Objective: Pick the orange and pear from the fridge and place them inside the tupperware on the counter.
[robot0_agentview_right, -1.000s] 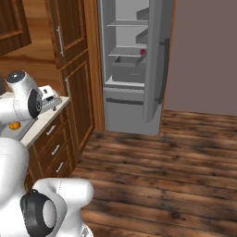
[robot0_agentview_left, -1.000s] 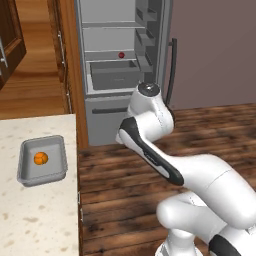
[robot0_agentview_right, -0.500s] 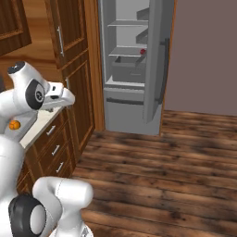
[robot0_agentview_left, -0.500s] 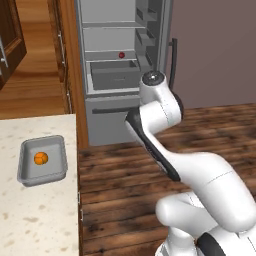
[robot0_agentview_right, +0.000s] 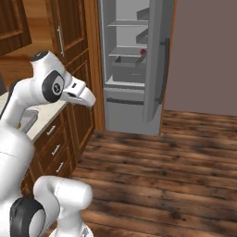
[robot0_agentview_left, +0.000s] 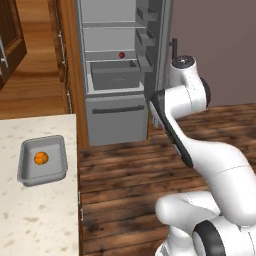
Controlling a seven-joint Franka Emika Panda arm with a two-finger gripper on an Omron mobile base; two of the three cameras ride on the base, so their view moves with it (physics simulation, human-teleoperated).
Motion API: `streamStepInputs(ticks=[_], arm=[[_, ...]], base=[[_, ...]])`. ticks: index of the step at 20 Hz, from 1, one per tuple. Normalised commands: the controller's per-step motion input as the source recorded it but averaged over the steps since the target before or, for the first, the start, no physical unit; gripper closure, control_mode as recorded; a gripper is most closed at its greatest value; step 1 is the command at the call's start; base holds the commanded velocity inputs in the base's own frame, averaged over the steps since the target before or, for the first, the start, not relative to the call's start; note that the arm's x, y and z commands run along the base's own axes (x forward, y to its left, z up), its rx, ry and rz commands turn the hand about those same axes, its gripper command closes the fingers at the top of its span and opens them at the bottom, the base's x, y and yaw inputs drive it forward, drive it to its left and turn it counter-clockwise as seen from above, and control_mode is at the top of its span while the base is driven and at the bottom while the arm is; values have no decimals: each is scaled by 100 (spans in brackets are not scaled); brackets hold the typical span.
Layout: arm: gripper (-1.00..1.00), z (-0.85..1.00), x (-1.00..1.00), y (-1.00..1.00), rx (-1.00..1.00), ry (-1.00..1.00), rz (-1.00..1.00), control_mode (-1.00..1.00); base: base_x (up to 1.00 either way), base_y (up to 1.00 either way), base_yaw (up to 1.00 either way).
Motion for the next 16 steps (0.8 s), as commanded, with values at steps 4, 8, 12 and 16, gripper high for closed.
streamStepInputs(ticks=[4, 8, 12, 16], arm=[[-100, -4, -67, -38, 21, -35, -7, -100], [-100, -13, -92, 14, 9, -35, 1, -100], [-100, 9, -69, 24, 0, -8, 16, -100], [-100, 67, -18, 8, -10, 3, 22, -100]], base=[[0, 0, 0], [0, 0, 0], [0, 0, 0], [0, 0, 0]])
